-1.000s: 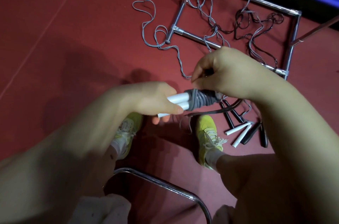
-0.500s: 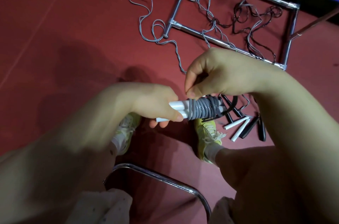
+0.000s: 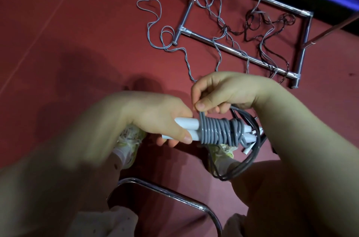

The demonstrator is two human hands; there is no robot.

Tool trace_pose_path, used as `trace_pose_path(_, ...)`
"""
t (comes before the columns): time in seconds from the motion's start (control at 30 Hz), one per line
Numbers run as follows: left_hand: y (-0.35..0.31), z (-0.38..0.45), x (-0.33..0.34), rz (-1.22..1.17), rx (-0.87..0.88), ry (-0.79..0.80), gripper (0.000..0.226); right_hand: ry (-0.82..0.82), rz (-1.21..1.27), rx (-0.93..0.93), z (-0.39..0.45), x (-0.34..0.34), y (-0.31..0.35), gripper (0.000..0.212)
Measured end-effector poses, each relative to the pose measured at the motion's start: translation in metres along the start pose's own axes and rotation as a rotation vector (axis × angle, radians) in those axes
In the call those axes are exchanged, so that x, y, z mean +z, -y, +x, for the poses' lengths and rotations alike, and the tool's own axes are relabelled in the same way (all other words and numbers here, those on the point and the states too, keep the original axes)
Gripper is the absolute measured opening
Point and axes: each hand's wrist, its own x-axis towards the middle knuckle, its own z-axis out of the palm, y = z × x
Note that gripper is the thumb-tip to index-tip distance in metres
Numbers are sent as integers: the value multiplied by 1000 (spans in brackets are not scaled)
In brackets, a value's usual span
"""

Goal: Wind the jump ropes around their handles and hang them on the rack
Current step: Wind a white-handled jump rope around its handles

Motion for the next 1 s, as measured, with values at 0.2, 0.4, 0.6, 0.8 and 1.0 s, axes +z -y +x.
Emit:
trace_pose_path(0.2, 3, -4, -9, 97, -31, -136, 16, -184, -51, -129, -2, -5, -1, 7)
trace_pose_path(0.4, 6, -11, -11, 102, -6, -128, 21, -224, -52, -320, 10, 3, -3, 17)
trace_pose_path(0.6, 7, -20, -17, -250, 219, -102, 14, -3, 500, -313, 16, 3, -17, 49)
trace_pose_path(0.8, 21, -15, -28, -593, 244, -355, 28, -228, 353, -382, 7, 9, -3, 8)
trace_pose_path(1.0, 23, -3, -31, -628, -15, -565, 13, -435, 16, -50, 17, 18, 2, 23)
